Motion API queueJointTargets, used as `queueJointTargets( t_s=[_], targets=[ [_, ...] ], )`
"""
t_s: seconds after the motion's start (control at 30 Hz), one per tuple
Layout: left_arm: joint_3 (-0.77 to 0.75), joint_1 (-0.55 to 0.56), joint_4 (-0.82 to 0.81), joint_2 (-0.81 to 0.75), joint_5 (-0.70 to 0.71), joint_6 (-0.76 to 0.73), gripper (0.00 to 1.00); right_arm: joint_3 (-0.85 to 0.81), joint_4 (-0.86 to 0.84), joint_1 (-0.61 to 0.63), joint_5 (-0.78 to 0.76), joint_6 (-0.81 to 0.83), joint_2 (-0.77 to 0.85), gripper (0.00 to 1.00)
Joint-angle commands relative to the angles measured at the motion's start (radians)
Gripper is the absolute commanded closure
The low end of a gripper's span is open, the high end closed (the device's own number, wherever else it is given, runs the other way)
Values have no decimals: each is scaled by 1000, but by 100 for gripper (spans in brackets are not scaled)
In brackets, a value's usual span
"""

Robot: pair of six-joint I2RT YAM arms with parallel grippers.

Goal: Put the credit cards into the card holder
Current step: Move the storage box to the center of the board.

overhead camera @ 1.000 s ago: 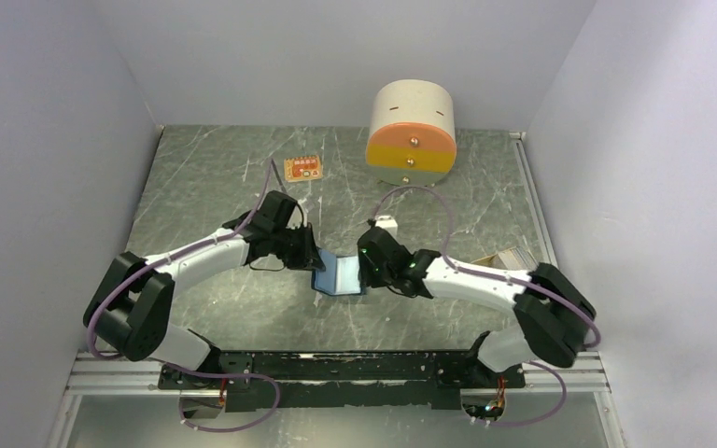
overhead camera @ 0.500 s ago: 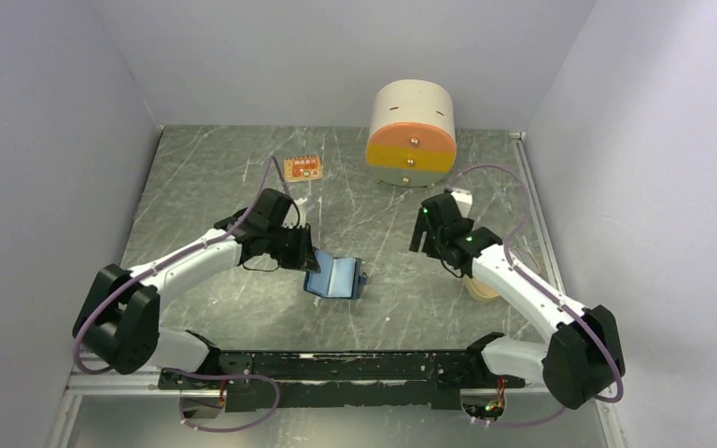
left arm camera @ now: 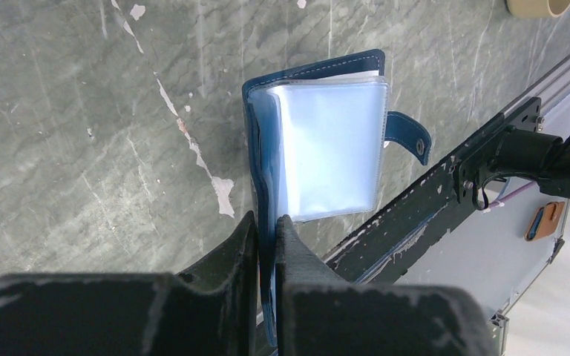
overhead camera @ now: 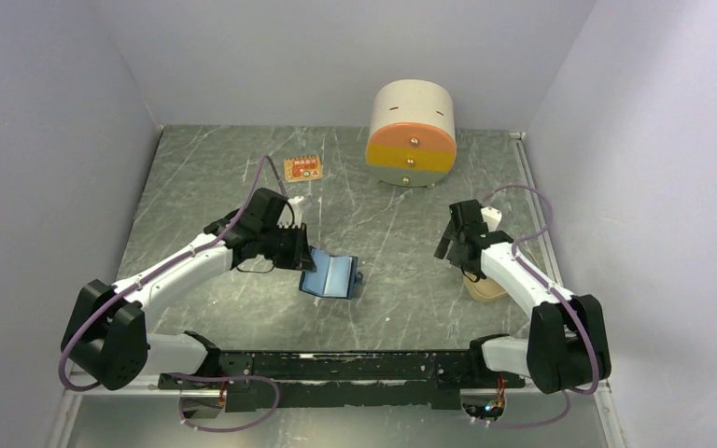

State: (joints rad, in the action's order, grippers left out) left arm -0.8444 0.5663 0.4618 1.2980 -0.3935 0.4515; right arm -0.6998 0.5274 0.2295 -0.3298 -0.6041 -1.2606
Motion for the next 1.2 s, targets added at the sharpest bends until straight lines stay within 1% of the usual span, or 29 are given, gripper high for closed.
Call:
queueJointTargets(
  t_s=[0.0, 0.2, 0.47, 0.6, 0.73, 0.9, 1.07, 1.17],
  targets=[
    [-13, -5, 12, -7, 15, -16, 91, 29, -6, -33, -44, -51, 17, 16],
    [-11, -5, 11, -4, 20, -15, 91, 21, -20, -56, -53, -41, 37, 17],
    [-17, -5, 11, 9, 21, -16, 91, 40, -141, -82, 98, 67, -60, 26],
    [-17, -5, 9, 7, 24, -15, 91, 54, -191, -81, 153, 120, -67, 35],
    [-21, -7, 9, 13, 28, -14, 91, 57, -202, -80, 193, 164, -67, 42],
    [-20, -11, 7, 15, 25, -13, 91, 70, -226, -78, 258, 217, -50, 44],
    [-19, -13, 11, 10, 37, -11, 91, 75, -237, -70, 288, 233, -46, 51],
    [-15, -14, 8, 6, 38, -7, 91, 75, -251, -53, 309, 236, -49, 53]
  ],
)
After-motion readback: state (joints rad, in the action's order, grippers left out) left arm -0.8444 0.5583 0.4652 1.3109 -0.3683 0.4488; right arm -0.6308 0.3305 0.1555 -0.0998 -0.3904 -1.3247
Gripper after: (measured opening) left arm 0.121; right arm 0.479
